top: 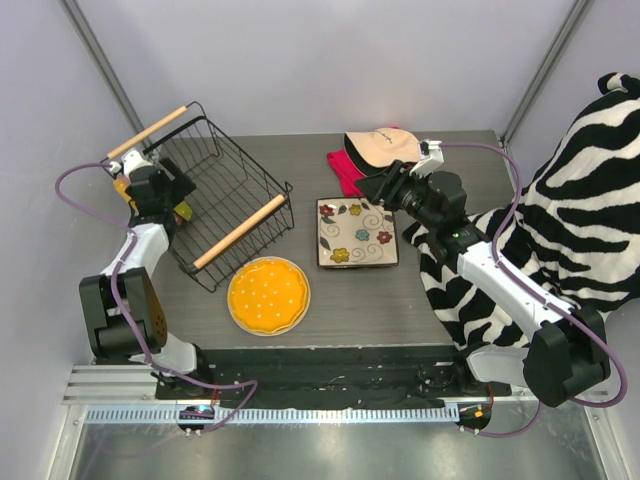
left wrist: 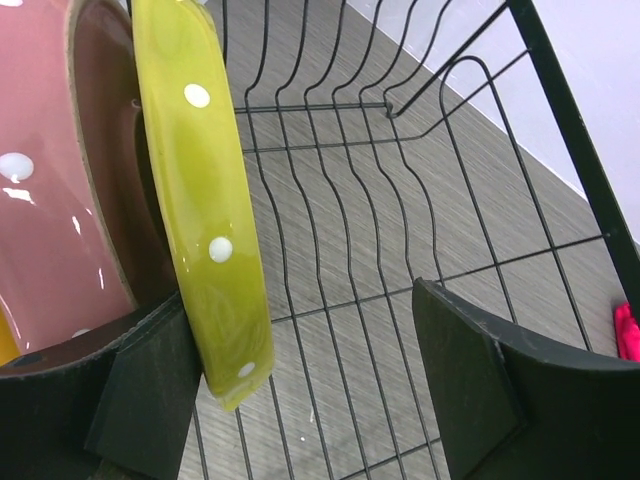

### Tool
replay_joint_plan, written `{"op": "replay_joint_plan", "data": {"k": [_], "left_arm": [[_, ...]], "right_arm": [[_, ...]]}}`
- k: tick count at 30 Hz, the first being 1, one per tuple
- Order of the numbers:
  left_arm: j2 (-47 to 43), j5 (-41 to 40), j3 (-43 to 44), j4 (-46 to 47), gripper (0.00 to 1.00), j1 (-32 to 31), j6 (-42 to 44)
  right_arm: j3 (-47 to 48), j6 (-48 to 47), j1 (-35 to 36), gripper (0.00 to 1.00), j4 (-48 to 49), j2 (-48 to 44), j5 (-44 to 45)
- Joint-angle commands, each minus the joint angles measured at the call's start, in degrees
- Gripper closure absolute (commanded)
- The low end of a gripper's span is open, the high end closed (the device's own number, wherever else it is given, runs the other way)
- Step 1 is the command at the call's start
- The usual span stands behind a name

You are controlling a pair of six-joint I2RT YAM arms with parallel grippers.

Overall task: Unload the plates from the dish rack
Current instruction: Unload the plate from the dish rack.

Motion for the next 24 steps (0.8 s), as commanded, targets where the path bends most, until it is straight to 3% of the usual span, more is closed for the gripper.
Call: {"op": "replay_joint_plan", "data": {"k": [1,4,14,18,24], "left_arm": [[2.7,-7.0,1.6,-0.9,0.2,1.3,0.2],[3.8,-7.5,2.3,-1.5,0.33,1.2,0.2],[3.6,-8.8,2.6,-1.6,0.62,1.3,3.1],[3.2,-8.7,2.8,-1.7,0.84,1.3,3.7],[1.8,-7.1,3.1,-1.6,1.0,0.9,3.9]], "right_arm": [[0.5,-0.3,-0.3,0.43,2.6,-1.0,-0.3],[0.7,-0.2,-0.4,0.43,2.7,-0.4,-0.4],[1.1,-0.1,-0.4,0.43,3.0,1.1,-0.9],[1.2,-0.2,-0.4,0.43,3.1,1.4,-1.2],[1.3,-0.3,-0.3,0.43,2.8,1.7,-1.1]]}}
